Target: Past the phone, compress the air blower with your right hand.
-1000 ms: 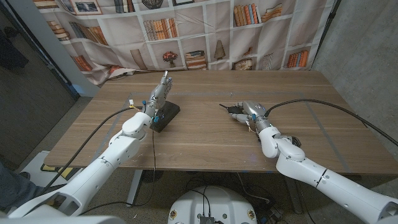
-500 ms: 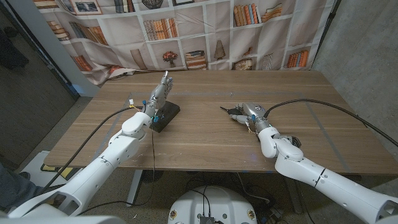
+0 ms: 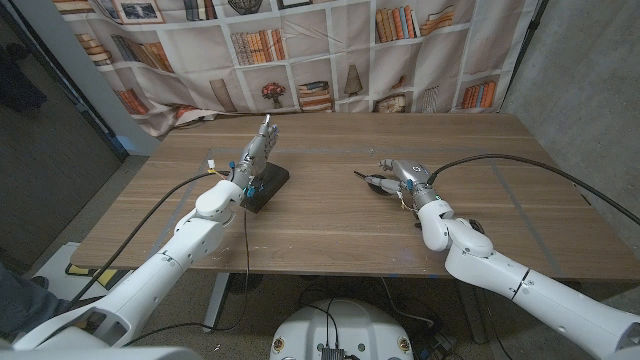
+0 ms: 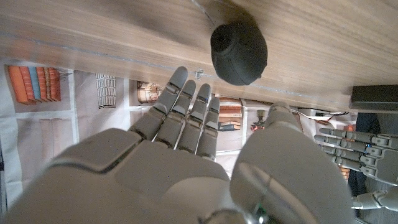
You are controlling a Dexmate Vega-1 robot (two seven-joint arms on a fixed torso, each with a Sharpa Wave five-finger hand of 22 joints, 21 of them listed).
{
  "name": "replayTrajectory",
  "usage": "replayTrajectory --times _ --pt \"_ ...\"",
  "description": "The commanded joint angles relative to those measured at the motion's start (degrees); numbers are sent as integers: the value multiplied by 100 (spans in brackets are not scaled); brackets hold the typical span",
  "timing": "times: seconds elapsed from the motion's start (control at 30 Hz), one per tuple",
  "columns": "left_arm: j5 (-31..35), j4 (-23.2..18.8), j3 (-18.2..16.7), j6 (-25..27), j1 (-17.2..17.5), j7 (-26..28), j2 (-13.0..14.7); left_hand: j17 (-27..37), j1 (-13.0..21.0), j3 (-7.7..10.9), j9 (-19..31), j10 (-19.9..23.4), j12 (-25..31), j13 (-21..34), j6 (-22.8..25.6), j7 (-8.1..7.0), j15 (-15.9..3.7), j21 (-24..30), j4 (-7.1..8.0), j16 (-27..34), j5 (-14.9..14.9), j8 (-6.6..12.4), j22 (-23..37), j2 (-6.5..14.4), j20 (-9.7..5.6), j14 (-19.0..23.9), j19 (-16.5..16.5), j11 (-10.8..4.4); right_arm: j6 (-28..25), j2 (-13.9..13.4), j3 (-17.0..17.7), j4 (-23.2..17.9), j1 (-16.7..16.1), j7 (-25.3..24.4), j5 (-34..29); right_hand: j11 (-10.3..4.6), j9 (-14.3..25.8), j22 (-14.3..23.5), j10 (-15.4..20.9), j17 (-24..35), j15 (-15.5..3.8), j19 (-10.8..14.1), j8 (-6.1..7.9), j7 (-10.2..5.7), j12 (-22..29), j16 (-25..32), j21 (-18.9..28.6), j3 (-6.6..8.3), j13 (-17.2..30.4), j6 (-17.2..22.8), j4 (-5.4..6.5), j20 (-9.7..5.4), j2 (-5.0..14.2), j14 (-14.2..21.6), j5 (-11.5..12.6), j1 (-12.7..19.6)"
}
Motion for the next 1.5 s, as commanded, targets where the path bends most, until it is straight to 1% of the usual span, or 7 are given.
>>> replayTrajectory --times 0.03,0.13,0.4,0.83,1.13,1.27,1.5 --pt "6 -13 -1 41 -2 10 12 27 57 -35 32 -8 13 7 -19 32 21 -16 -4 -18 -15 8 23 12 -110 -63 -36 19 290 53 619 -428 -399 -628 578 58 -1 6 -54 -17 -77 -121 53 58 46 4 -78 2 13 -29 100 -421 34 -158 34 -164" --pt "18 -35 -10 36 10 19 33 27 61 -36 32 -21 8 7 -22 38 30 -18 -2 -26 -15 6 22 14 -162 -89 -39 49 539 80 772 -398 -471 -857 756 124 -3 3 -71 -25 -85 -152 59 68 48 3 -103 -3 12 -31 110 -407 45 -191 33 -191" --pt "25 -98 -34 38 56 35 86 27 67 -40 32 -27 7 7 -18 56 28 -18 -1 -23 -16 7 22 16 -174 -91 -38 52 1437 168 1156 -158 -590 -1238 1417 214 -6 -4 -87 -46 -104 -114 73 131 58 13 -121 10 8 -27 112 -438 84 -217 33 -206" --pt "-9 -198 -95 7 123 15 172 26 77 -46 32 -23 10 7 -12 56 30 -15 1 -17 -18 9 21 18 -195 -87 -29 42 2211 323 1613 94 -634 -1207 2432 333 -14 -15 -93 -81 -66 -51 61 259 77 46 -158 63 -1 -101 98 -490 189 -209 31 -190" --pt "-51 -82 -65 7 43 -57 111 26 84 -51 32 -17 13 7 -12 62 28 -13 2 -15 -20 9 20 17 -210 -86 -20 41 3062 518 1988 547 -593 -847 3599 443 -17 -16 -118 -92 -7 -52 56 328 80 53 -193 57 -4 -154 147 -472 255 -245 11 -280" --pt "50 -153 -63 -14 68 41 140 26 87 -53 32 -16 13 7 -18 56 27 -13 3 -14 -20 6 20 17 -213 -84 -19 35 3678 629 2161 918 -566 -484 4301 467 -19 -18 -138 -99 65 -92 61 339 79 41 -230 42 -6 -163 177 -442 276 -307 1 -345" --pt "84 -262 -114 -32 162 169 183 25 92 -59 31 -25 11 7 -36 69 24 -8 3 -13 -22 -1 19 13 -235 -85 -4 36 4151 751 2284 1323 -506 9 5106 539 -22 -21 -205 -113 125 -150 55 360 67 30 -294 5 -7 -214 236 -403 300 -398 -8 -477"
